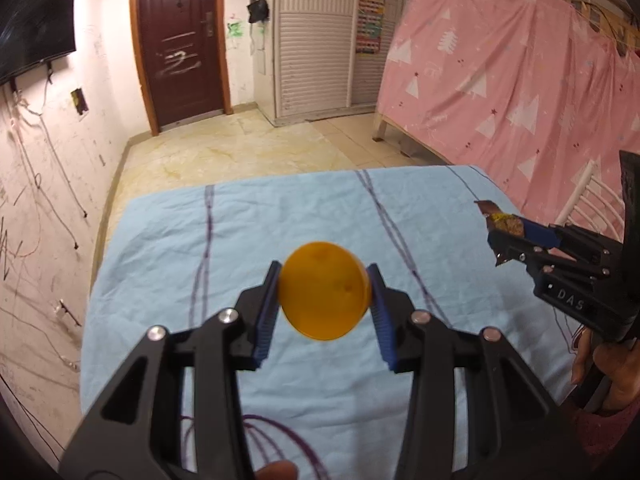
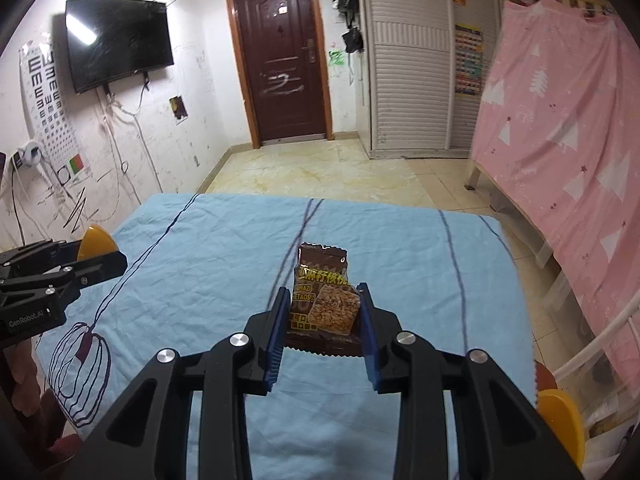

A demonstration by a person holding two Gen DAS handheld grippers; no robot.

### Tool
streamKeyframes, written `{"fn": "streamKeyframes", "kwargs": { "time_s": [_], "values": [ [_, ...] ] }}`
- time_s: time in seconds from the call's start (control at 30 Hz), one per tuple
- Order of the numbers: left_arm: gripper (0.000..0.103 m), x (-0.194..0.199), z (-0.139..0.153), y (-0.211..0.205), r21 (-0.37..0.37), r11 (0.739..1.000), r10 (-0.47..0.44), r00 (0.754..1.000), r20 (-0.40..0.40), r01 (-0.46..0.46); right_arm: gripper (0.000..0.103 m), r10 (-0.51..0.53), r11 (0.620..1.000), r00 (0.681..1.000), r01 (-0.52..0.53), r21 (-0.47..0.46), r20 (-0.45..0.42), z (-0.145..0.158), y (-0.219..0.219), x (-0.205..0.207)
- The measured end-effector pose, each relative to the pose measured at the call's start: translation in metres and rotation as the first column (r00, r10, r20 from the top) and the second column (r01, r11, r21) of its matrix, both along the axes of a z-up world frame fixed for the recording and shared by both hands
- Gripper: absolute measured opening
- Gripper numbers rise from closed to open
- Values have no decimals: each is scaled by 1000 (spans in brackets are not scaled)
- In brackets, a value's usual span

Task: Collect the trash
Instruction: 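Carry the yellow lid and snack-bar wrapper over the bin and open both tools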

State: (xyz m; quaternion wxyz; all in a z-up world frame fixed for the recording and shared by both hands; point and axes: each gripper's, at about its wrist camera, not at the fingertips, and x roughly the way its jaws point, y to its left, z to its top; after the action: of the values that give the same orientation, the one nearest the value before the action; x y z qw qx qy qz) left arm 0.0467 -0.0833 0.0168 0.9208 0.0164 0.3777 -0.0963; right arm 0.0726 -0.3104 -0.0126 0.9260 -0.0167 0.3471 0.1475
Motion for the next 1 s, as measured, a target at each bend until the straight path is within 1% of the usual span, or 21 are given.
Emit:
{"fn": "streamKeyframes", "kwargs": {
  "time_s": [0.3, 0.57, 0.87, 1.0],
  "values": [
    [40, 6, 3, -51, 22, 997, -77, 997, 1, 77, 27, -97, 994, 994, 95, 50, 42, 9, -66, -20],
    [40, 6, 2, -103, 51, 986, -157, 988, -7, 157, 27, -200, 977, 978, 194, 91, 63, 10, -128, -44],
    [40, 4, 2, -158, 45, 968, -246, 969, -29, 247, 27, -311, 946, 949, 304, 112, 54, -2, -184, -68],
    [40, 4, 1, -188, 21, 952, -305, 951, -48, 307, 27, -367, 927, 929, 360, 108, 51, -10, -209, -81]
  ]
}}
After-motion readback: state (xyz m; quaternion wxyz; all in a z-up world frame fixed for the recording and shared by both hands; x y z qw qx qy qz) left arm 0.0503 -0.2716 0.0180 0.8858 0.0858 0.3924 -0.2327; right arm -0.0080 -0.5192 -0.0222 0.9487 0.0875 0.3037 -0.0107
